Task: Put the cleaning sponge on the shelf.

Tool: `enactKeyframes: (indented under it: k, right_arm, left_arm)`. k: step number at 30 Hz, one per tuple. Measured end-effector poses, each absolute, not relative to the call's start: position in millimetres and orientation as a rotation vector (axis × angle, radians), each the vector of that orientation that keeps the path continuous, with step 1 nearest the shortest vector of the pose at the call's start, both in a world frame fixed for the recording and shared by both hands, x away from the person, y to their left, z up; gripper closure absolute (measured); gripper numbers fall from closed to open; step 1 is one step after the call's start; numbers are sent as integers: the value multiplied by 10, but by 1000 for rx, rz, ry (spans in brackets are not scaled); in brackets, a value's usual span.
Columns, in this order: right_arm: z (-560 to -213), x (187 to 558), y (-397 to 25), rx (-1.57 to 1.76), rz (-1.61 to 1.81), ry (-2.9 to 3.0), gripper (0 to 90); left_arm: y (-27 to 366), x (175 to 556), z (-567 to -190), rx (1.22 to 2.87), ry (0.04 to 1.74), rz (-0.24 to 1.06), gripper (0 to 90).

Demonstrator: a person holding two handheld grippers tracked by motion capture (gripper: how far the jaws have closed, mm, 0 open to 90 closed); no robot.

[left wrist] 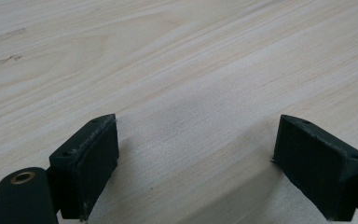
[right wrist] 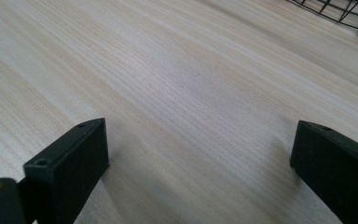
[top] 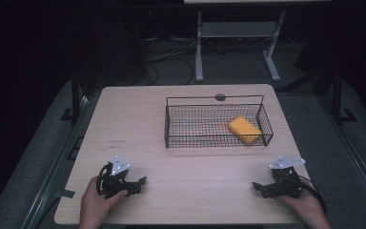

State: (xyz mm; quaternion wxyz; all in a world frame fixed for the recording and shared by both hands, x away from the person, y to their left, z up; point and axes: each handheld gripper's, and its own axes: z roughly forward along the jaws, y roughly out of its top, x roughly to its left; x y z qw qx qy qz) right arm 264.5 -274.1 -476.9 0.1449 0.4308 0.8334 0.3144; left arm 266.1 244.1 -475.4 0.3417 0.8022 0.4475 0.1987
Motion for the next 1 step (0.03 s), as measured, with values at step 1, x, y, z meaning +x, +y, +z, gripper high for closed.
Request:
enactKeyframes:
  k: [1]
  right_arm:
    - [-4777, 2642, -2739, 1240, 918, 2398, 23]
  left_arm:
    - [2441, 2661, -4755, 2086, 1164, 516, 130]
